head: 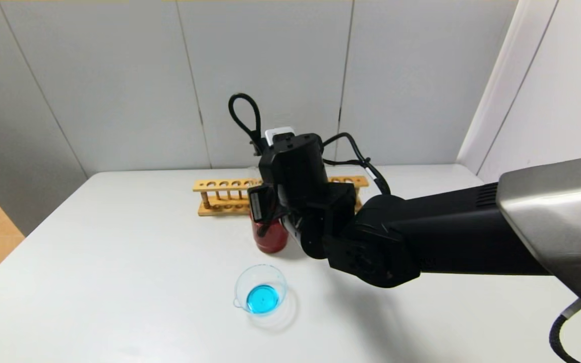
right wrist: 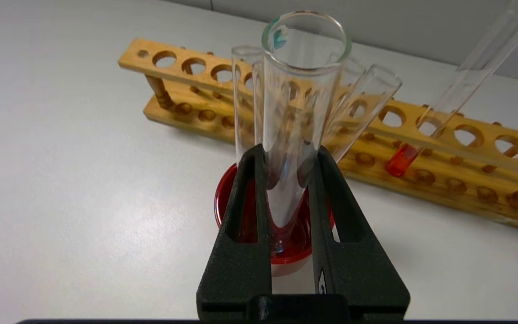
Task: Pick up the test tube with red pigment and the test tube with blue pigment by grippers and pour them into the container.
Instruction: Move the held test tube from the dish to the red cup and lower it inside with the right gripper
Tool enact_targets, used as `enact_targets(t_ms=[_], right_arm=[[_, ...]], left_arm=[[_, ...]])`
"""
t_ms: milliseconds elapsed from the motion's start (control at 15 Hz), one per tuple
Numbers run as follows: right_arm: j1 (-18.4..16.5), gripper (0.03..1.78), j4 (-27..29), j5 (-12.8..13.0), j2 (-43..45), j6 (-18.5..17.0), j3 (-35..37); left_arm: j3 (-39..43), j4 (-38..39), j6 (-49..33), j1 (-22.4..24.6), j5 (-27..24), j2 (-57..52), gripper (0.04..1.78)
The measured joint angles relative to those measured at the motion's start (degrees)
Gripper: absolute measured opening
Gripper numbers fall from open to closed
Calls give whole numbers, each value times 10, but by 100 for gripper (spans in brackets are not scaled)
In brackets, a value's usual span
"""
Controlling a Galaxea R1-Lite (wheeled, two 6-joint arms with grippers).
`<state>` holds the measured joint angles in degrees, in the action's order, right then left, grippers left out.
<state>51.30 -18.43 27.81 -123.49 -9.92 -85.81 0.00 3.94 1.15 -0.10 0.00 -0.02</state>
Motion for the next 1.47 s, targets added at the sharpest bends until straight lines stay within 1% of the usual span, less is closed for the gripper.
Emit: enact_targets(t_ms=[67,400,600,800,933,1067,1200,1267,1467], right_arm=[[1,27,0,-4,-1,0,1],[1,27,0,-8,-12,1,7],[-1,27,0,-20,-16,3,16],[-1,27,0,-22,-19,6,22],[-1,27,0,-33,-19,6,25],[0,32,0,-37,-20,7,28],[0,46,0,-37,-20,12,29],[0,57,0,-37,-20,12,29],[0,107,0,-43,-20,11,28]], left_arm=[[0,0,0,0,0,0,171],[0,0,0,0,0,0,171],[0,0,0,0,0,0,171],[0,0,0,0,0,0,171],[0,0,0,0,0,0,171],[0,0,0,0,0,0,171],[0,0,0,0,0,0,171],[0,0,0,0,0,0,171],[0,0,0,0,0,0,171]])
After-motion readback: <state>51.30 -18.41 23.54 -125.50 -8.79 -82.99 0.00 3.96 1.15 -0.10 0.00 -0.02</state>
